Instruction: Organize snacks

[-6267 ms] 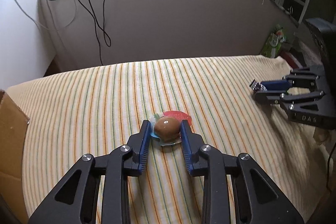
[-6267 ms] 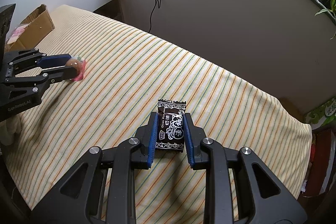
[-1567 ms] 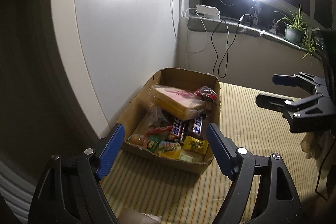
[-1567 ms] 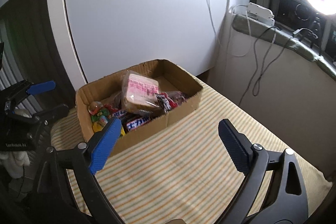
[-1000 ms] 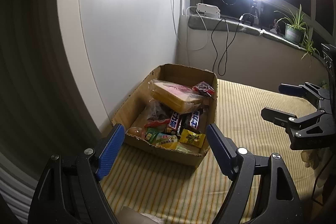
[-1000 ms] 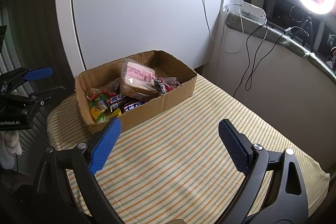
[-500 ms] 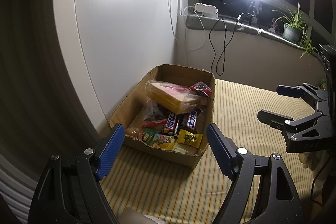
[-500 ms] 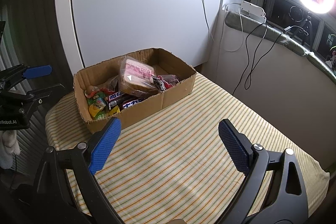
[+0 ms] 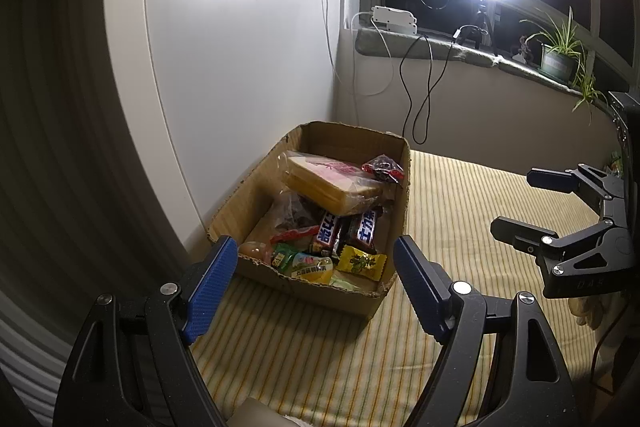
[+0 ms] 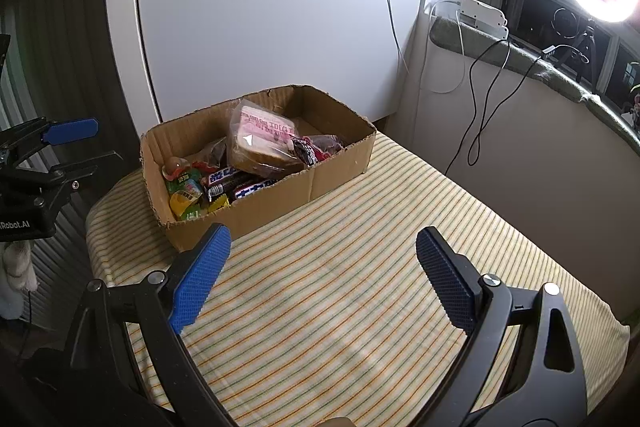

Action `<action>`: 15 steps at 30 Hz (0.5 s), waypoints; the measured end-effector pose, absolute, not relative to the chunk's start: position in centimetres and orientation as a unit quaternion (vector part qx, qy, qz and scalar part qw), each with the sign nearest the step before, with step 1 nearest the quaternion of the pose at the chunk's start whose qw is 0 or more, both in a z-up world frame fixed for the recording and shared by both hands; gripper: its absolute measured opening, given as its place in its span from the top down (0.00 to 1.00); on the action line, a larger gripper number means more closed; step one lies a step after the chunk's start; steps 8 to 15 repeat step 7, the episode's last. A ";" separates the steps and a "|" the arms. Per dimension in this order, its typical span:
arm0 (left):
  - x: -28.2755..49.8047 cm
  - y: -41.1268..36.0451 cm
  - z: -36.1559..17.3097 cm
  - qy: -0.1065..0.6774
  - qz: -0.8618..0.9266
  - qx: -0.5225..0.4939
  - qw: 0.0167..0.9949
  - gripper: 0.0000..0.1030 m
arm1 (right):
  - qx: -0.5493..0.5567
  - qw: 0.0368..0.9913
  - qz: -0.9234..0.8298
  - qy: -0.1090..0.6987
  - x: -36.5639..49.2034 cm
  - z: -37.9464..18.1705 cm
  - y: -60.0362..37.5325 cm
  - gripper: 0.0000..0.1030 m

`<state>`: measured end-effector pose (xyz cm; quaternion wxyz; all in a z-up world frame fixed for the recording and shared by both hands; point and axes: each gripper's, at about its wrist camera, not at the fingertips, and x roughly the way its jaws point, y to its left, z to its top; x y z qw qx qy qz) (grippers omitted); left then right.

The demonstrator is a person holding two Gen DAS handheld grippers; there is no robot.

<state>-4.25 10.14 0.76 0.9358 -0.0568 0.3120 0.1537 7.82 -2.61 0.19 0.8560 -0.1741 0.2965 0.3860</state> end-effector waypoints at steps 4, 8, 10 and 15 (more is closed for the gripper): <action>-4.2 10.0 0.7 0.311 0.153 -0.055 0.936 0.22 | -0.173 0.856 0.386 0.297 7.9 0.2 -2.8 0.07; -4.2 9.7 0.7 0.313 0.151 -0.053 0.936 0.22 | -0.172 0.857 0.384 0.296 7.9 0.2 -2.9 0.07; -4.2 9.7 0.7 0.313 0.151 -0.053 0.936 0.22 | -0.172 0.857 0.384 0.296 7.9 0.2 -2.9 0.07; -4.2 9.7 0.7 0.313 0.151 -0.053 0.936 0.22 | -0.172 0.857 0.384 0.296 7.9 0.2 -2.9 0.07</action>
